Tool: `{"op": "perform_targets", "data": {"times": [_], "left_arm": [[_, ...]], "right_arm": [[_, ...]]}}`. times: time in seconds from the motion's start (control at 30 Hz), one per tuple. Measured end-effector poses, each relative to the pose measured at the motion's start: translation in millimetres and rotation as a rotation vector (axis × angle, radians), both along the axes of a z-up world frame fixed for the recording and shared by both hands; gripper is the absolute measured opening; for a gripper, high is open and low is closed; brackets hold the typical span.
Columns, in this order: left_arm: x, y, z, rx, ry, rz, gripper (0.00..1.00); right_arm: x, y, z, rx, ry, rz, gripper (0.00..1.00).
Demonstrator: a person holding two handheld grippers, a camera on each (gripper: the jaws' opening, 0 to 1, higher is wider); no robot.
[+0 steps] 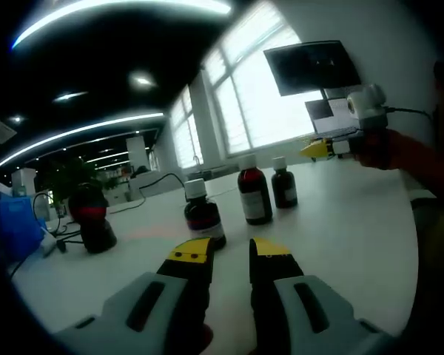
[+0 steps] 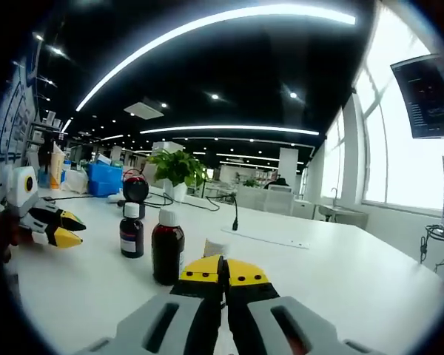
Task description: Rotate the medicine bottle to make it face forward pick up the medicine bottle inspect the drug traceability code place the medicine on the table
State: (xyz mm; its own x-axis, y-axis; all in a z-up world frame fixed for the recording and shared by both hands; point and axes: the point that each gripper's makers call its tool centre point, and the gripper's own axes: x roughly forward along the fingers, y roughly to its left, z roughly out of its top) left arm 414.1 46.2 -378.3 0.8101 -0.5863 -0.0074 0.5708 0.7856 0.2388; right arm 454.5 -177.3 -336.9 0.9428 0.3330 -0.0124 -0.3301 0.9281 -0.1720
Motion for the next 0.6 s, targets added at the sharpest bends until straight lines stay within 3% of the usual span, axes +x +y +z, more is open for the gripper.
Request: {"op": "perform_targets", "data": {"times": [0.27,0.6], "left_arm": [[-0.3,-1,0.5,0.01,-0.008,-0.001,0.12],[-0.8,-1,-0.4,0.012,-0.001,-0.003,0.12]], "right_arm": [[-6,-6,-15.8,-0.033,0.03,0.01,0.0],[-21,-10,-32.9,0.004,0.058,0.083,0.0]]}}
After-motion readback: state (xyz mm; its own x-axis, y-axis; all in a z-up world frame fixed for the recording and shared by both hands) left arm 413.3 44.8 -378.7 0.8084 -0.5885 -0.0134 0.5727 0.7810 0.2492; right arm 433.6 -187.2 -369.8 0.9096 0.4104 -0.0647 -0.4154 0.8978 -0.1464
